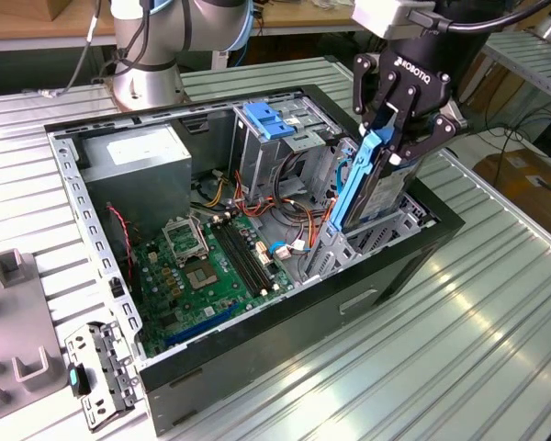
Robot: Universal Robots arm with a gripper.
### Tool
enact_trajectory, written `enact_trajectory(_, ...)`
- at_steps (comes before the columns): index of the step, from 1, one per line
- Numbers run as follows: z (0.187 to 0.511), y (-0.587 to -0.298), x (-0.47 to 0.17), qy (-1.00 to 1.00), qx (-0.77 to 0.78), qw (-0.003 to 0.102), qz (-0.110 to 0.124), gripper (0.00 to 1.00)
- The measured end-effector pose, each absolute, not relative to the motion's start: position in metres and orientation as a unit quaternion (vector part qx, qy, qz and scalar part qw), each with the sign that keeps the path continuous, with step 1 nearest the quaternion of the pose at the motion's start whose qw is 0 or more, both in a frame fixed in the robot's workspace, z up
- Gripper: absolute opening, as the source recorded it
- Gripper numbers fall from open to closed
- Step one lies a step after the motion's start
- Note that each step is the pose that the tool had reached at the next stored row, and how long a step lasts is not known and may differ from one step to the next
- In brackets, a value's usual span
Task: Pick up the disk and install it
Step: 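Insert the disk into the insertion slot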
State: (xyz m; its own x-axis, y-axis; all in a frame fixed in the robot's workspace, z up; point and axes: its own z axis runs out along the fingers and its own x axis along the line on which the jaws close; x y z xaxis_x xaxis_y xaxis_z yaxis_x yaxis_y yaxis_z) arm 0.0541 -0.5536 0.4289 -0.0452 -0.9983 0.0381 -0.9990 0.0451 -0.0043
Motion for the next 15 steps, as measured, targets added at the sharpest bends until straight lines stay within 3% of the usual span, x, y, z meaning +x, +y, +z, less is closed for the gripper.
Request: enact_trajectory(15,0.4197,-0.5539,0.0541,-0.723,0.691,0.012,0.015,0.37)
